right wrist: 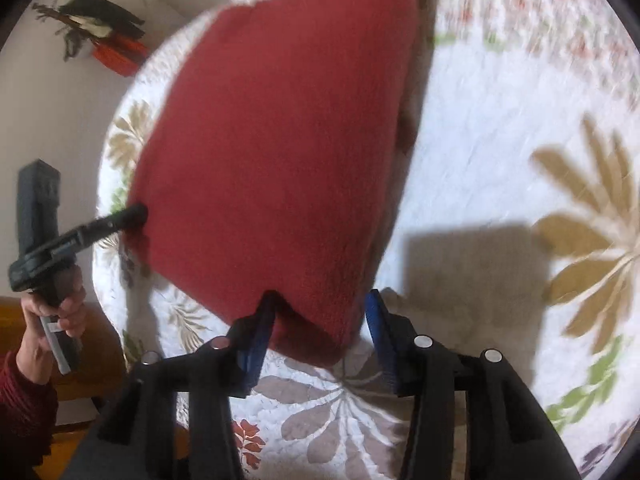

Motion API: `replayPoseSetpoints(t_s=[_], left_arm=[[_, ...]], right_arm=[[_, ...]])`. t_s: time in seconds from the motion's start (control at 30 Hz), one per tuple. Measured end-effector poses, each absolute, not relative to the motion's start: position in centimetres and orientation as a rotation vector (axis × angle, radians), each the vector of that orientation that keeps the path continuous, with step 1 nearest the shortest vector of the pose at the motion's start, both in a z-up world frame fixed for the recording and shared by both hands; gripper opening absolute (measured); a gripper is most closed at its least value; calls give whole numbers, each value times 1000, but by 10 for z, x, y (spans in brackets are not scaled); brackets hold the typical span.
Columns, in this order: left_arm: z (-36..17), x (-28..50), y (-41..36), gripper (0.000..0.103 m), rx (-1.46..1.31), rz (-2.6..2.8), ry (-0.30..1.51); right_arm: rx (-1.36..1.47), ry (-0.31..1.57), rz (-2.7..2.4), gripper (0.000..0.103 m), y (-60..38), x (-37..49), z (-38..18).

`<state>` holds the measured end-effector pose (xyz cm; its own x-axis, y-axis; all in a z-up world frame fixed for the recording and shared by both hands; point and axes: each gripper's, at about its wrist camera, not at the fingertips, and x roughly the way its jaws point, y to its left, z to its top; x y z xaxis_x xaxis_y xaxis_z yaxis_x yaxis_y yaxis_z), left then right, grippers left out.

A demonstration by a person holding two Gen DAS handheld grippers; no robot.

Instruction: Fold small clothes

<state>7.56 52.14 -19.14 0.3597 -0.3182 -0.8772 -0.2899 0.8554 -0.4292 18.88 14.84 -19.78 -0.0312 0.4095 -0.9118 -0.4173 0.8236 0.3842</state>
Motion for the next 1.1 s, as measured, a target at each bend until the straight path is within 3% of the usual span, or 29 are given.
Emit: replayPoseSetpoints(t_s=[0.3,0.5,0.73,0.8,0.83,0.87,1.1], left_arm=[[-142,167,537,56,-524,-78,1087],[-160,239,527,51,-593,-115,1114],[-176,269,520,49,-605,-142,1164],[-180,273,522,40,-603,-119,1175],[-182,273,522,20,-604,-106,1177],[-184,273,524,9,-618,-99,1178],[-170,241,535,8,-630,-15,1063]], right_arm=[[3,1361,568,50,131,251,-168],[34,1340,550,56,129,280,-161],[77,1339,567,57,145,288,-168],[93,1337,572,57,145,291,-169],[95,1336,573,57,149,291,-169],[96,1334,573,57,150,292,-170],[111,1328,591,57,152,293,-170]])
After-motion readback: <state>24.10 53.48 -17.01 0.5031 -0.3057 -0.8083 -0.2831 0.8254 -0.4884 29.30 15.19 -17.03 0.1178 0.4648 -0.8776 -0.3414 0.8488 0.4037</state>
